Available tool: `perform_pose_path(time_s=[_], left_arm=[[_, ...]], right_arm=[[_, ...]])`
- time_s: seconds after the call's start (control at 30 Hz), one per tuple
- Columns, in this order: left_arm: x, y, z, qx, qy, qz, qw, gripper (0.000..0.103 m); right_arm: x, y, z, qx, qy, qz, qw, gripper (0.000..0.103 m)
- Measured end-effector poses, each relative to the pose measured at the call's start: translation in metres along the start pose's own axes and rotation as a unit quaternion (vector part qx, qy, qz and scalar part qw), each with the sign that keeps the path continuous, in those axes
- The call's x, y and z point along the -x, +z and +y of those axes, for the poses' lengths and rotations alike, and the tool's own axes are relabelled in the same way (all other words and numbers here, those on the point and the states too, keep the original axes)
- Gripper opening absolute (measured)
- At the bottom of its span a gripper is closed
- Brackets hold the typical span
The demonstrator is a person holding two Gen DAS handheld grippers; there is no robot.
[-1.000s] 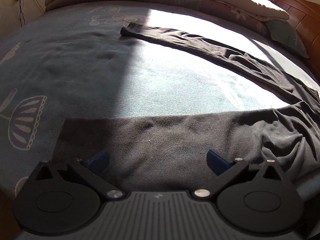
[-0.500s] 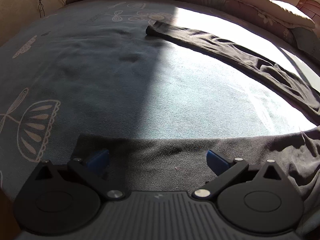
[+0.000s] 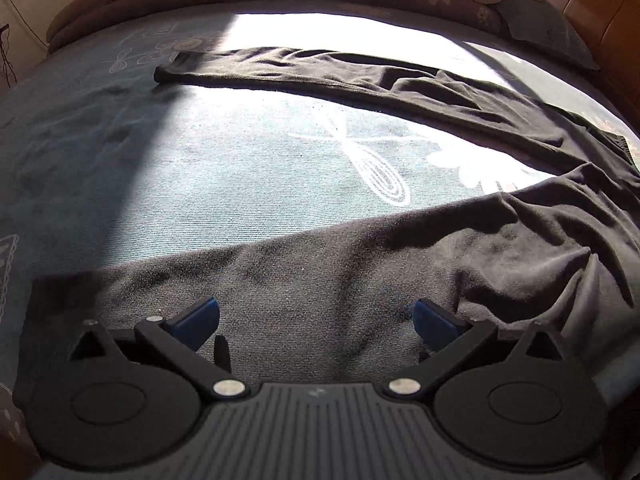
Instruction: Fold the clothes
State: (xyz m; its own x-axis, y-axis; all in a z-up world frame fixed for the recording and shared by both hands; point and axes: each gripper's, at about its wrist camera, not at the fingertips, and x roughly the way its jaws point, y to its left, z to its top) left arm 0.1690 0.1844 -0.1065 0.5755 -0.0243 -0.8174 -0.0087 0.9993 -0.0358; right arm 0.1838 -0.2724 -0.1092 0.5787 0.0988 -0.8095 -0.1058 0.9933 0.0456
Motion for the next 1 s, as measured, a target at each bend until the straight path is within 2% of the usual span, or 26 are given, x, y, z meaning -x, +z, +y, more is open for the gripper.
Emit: perform_pose_path(time_s=[0.03,0.13,0.27,0.4,0.53,0.57,0.63,0.73,0.87,0.93,1.0], left_arm=[[-0.001,0.001,0.001,0.001,0.002,0.000,1.0000,0.103],[-0.003,0.004,0.005,0.003,0.009,0.002,1.0000,0.103],[-0.006,0.008,0.010,0.007,0.017,0.004,0.9998,0.103],[-0.010,0.011,0.016,0.010,0.026,0.006,0.9996,0.103],[-0.008,0.007,0.030,0.029,0.014,0.003,0.9995,0.103],[-0.008,0.005,0.036,0.035,0.014,0.001,0.9993,0.103],[-0.006,0.001,0.045,0.048,0.008,-0.005,0.9988,0.102],[-0.004,-0.001,0.053,0.059,-0.004,-0.015,0.9981,0.102],[-0.005,-0.002,0.054,0.056,-0.005,-0.020,0.9982,0.102],[-0.005,-0.002,0.054,0.054,-0.005,-0.022,0.9983,0.102],[-0.005,-0.002,0.054,0.053,-0.006,-0.024,0.9983,0.103]], right_arm=[[0.002,0.008,0.005,0.005,0.017,0.003,1.000,0.103],[0.009,0.036,0.031,0.031,0.069,-0.025,0.997,0.103],[-0.003,0.091,0.089,0.093,0.131,-0.052,0.986,0.103],[-0.050,0.143,0.170,0.164,0.195,-0.042,0.966,0.103],[-0.103,0.175,0.246,0.199,0.256,-0.024,0.946,0.103],[-0.112,0.180,0.261,0.205,0.259,-0.029,0.943,0.103],[-0.128,0.186,0.288,0.220,0.263,-0.038,0.939,0.103],[-0.147,0.181,0.309,0.217,0.278,-0.012,0.936,0.103],[-0.130,0.150,0.309,0.231,0.269,-0.032,0.935,0.103],[-0.120,0.141,0.309,0.256,0.270,-0.030,0.928,0.103],[-0.114,0.148,0.310,0.265,0.284,-0.016,0.921,0.103]])
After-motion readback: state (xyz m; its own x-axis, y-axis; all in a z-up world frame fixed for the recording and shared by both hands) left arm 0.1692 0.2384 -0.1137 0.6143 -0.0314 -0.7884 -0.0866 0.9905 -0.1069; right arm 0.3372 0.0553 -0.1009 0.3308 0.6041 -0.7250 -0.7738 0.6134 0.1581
